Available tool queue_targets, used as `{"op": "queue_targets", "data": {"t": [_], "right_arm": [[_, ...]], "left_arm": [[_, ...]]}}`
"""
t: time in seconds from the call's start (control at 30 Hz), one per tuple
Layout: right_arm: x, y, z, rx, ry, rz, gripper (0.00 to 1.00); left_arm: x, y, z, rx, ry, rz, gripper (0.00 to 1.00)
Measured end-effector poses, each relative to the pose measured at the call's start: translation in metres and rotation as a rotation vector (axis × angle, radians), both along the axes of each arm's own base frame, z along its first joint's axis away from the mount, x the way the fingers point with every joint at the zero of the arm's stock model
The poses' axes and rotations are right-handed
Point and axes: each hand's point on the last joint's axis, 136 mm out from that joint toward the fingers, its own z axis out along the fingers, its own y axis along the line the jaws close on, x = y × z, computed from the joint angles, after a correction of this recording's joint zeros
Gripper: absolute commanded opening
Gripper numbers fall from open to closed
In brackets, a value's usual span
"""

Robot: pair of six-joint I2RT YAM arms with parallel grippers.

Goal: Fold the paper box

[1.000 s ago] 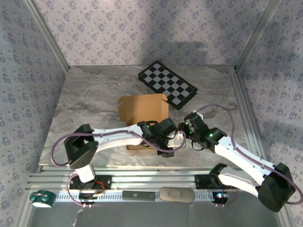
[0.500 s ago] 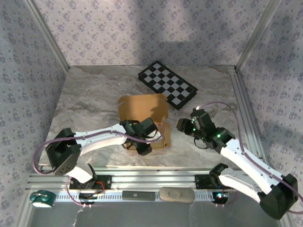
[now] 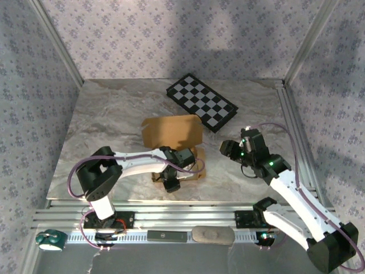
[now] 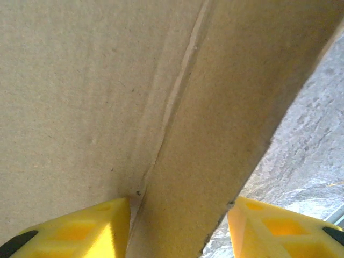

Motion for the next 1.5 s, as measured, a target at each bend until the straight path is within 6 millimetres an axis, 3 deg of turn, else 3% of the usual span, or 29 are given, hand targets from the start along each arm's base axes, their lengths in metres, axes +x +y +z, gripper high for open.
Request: {"op": "queue_targets", "data": {"t": [0.13, 0.27, 0.43, 0.73, 0.93, 1.1, 1.5], "right_arm": [[-0.001, 0.002, 0.000, 0.009, 0.003, 0.008, 0.54], [-0.001, 0.002, 0.000, 0.011, 0.006, 0.013, 0.56], [0.003, 0.012, -0.016, 0.036, 0.052, 0.061, 0.57], [0.019, 0.044, -0.089, 0.065, 0.251, 0.135, 0.52], [0.024, 0.059, -0.119, 0.171, 0.299, 0.143, 0.68], [0.029, 0.063, -0.115, 0.307, 0.271, 0.129, 0.70], [0.029, 0.076, -0.081, 0.456, 0.202, 0.148, 0.70]], "left_arm": [[0.003, -0.001, -0.004, 0.015, 0.001, -0.013, 0.15], [0.005, -0.003, -0.004, 0.010, -0.001, -0.022, 0.05], [0.001, -0.007, -0.003, -0.010, 0.020, -0.028, 0.01], [-0.010, -0.014, 0.000, -0.059, 0.080, -0.033, 0.00], [-0.016, -0.024, 0.023, -0.154, 0.092, -0.040, 0.00], [-0.020, -0.027, 0.040, -0.208, 0.093, -0.045, 0.00], [-0.025, -0.030, 0.037, -0.218, 0.129, -0.048, 0.00]]}}
